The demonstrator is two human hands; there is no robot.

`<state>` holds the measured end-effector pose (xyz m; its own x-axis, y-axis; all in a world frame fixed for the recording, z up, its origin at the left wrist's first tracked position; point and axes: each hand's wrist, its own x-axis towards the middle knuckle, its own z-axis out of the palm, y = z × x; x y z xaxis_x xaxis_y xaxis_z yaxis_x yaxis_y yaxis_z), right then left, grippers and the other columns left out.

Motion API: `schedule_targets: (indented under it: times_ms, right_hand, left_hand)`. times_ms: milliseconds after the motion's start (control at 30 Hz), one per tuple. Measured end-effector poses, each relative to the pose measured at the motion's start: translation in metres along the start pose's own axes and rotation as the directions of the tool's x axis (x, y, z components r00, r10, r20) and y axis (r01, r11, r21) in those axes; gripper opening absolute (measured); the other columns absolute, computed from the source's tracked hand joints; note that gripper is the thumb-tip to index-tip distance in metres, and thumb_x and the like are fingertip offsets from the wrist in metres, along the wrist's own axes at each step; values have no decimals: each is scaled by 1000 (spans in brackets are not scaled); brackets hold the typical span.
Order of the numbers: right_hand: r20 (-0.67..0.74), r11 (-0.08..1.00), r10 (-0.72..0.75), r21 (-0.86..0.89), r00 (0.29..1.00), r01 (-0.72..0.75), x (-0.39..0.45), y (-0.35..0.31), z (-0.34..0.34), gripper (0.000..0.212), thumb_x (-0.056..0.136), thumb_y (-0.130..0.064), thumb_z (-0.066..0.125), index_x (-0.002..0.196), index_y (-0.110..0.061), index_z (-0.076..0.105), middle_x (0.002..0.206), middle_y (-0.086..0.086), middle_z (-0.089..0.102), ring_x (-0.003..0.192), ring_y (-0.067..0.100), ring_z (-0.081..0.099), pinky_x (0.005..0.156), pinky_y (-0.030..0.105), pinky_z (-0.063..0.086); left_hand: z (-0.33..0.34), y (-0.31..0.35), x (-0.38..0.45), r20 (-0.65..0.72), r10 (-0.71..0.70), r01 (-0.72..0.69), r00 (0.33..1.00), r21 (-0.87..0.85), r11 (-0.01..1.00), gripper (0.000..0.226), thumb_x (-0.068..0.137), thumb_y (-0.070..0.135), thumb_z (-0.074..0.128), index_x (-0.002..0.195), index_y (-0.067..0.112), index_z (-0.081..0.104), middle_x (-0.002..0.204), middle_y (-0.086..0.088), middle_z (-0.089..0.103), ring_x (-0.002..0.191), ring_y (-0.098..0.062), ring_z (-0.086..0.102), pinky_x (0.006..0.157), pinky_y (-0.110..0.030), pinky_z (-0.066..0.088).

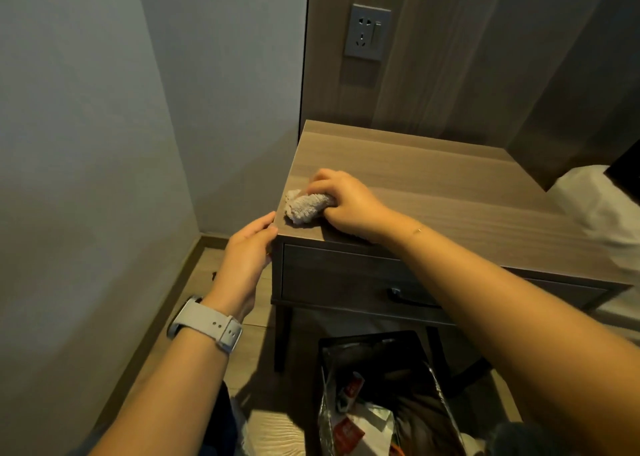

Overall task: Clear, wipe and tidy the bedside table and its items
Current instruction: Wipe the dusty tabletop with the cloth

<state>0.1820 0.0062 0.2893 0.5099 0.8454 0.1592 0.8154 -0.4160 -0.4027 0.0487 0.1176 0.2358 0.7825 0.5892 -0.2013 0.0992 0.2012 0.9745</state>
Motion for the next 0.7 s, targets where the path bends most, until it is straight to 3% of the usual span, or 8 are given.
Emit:
schedule_targets:
  times_ms: [100, 200, 333, 400, 500, 600, 700]
  right_hand:
    - [89, 995, -90, 53, 992, 85, -34, 3, -8, 49, 79, 11, 50, 114, -17, 69, 117, 3, 56, 112, 16, 49, 98, 31, 40]
    - [210, 992, -61, 123, 976, 35, -69, 5, -27, 50, 78, 15, 50, 105, -21, 74, 113, -7, 55, 108, 2, 48, 96, 18, 39]
    - [362, 973, 59, 188, 930, -135, -72, 6, -61, 33, 84, 8, 54, 100, -14, 73, 112, -9, 58, 104, 3, 57, 95, 26, 49]
    - [285, 979, 62, 170, 956, -114, -54, 7, -68, 31, 85, 7, 54, 102, -11, 71, 114, -3, 58, 105, 10, 57, 94, 31, 49]
    - [173, 986, 41, 155, 984, -69, -19, -3, -49, 30, 83, 8, 54, 104, -6, 70, 113, 3, 59, 104, 17, 56, 96, 37, 46]
    - [94, 994, 14, 105, 995, -24, -4, -15, -13, 33, 82, 4, 56, 110, -8, 70, 104, -1, 58, 99, 16, 55, 91, 35, 46]
    - [32, 992, -26, 125, 999, 22, -23, -17, -1, 38, 82, 5, 57, 115, -10, 68, 109, 3, 59, 102, 17, 56, 91, 34, 47]
  left_hand:
    - [0, -2, 2, -6, 17, -17, 1000, 4, 1000, 37, 98, 14, 46, 133, 17, 56, 127, -1, 63, 119, -15, 56, 105, -39, 43]
    - [1, -2, 4, 0, 29, -29, 1000, 6, 1000, 36, 98, 12, 45, 131, 17, 58, 119, 2, 67, 109, -8, 61, 96, -31, 47]
    - [-1, 1, 1, 22, 19, -19, 1000, -18, 1000, 33, 99, 13, 45, 128, 18, 59, 113, 6, 68, 104, -5, 61, 85, -25, 47]
    - [-3, 2, 2, 25, -2, 3, 1000, -33, 999, 34, 98, 12, 45, 129, 16, 59, 115, 3, 68, 106, -8, 61, 87, -28, 49]
    - [-3, 1, 5, 2, -38, 38, 999, -34, 999, 35, 97, 12, 48, 131, 14, 58, 124, -2, 64, 118, -17, 56, 103, -40, 44]
    - [2, 0, 7, -34, -38, 38, 999, -23, 999, 39, 97, 14, 48, 136, 14, 51, 132, -4, 58, 123, -20, 51, 107, -43, 41]
    - [4, 2, 8, -47, -1, 1, 999, 3, 1000, 43, 97, 12, 47, 140, 17, 47, 134, -2, 54, 124, -20, 49, 108, -44, 40]
